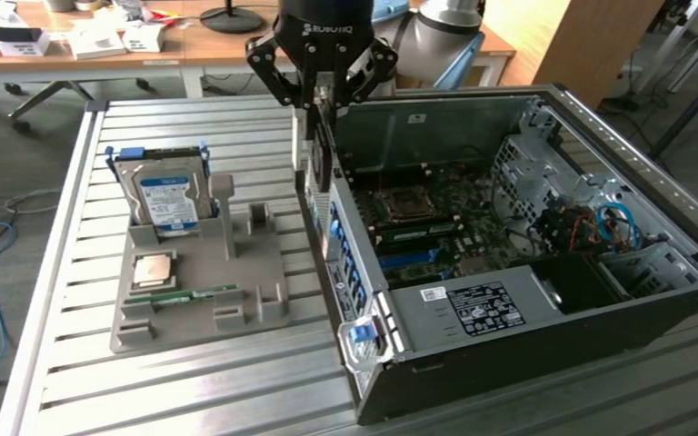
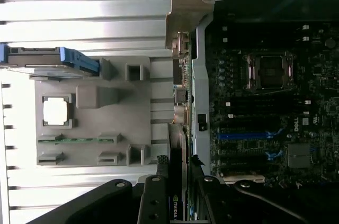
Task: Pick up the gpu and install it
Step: 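Pick up the gpu and move the gpu toward the slot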
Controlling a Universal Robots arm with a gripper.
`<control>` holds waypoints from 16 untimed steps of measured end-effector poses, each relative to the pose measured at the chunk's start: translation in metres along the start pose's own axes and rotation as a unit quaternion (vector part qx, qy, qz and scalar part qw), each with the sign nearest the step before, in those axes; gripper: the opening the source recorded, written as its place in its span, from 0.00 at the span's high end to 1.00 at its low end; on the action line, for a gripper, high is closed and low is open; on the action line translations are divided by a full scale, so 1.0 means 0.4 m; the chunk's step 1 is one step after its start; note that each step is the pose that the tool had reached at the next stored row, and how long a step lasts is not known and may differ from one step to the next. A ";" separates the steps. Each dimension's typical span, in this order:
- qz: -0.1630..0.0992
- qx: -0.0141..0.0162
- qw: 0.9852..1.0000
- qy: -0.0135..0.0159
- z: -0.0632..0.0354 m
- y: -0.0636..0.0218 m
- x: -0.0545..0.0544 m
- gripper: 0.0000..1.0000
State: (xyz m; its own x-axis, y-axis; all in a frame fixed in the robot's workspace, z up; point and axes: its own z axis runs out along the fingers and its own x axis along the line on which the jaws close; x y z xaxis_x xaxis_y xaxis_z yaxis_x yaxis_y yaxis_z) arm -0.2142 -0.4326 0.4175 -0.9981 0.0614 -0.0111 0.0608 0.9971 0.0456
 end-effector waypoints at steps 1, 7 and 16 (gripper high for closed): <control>0.000 0.000 1.000 0.000 0.000 0.000 -0.007 0.74; 0.000 -0.002 1.000 0.000 0.000 0.003 -0.054 0.74; 0.000 -0.003 1.000 0.001 0.001 0.006 -0.125 0.74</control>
State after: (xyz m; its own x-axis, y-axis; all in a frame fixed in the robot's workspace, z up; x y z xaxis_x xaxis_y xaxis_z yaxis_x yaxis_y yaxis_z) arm -0.1640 -0.4334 0.4176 -0.9981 0.0615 -0.0099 0.0609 0.9969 0.0508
